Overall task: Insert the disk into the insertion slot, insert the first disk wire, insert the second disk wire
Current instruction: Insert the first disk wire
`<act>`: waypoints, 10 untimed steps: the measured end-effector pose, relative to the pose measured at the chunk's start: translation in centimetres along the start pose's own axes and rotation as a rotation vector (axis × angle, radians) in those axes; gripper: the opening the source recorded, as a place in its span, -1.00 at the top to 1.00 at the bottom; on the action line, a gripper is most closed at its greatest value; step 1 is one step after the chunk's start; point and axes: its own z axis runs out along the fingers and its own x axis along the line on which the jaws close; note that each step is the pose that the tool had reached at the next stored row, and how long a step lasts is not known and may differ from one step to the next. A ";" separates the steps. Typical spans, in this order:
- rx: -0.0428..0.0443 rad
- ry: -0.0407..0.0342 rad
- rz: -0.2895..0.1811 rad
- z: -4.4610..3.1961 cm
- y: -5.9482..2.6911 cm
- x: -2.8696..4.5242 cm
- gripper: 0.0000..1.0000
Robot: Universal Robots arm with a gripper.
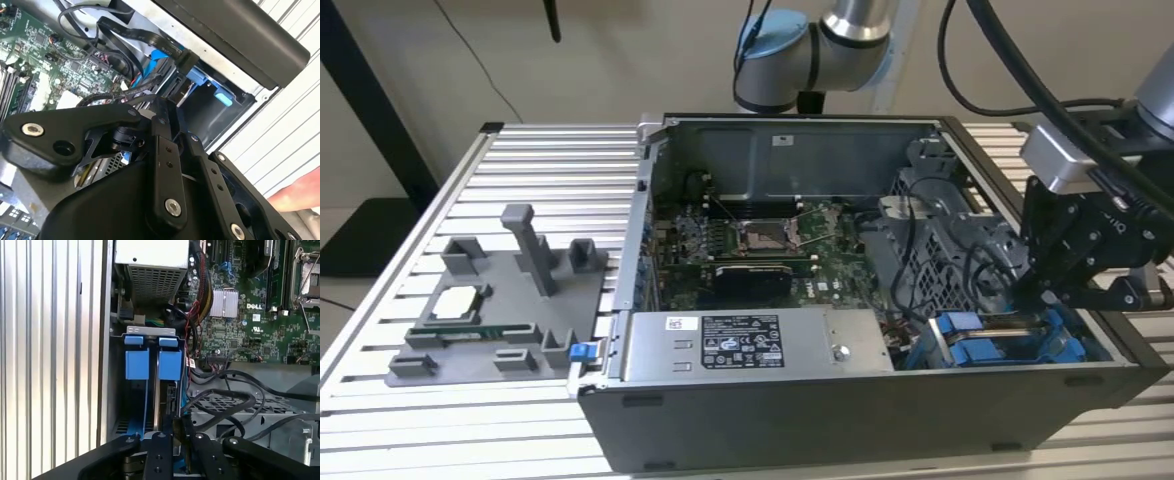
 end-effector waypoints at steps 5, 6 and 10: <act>0.0022 0.0001 0.000 0.70 -0.14 0.05 1.00; 0.0027 0.0002 -0.001 0.77 -0.19 0.06 1.00; 0.0040 0.0002 0.000 1.05 -0.38 0.08 1.00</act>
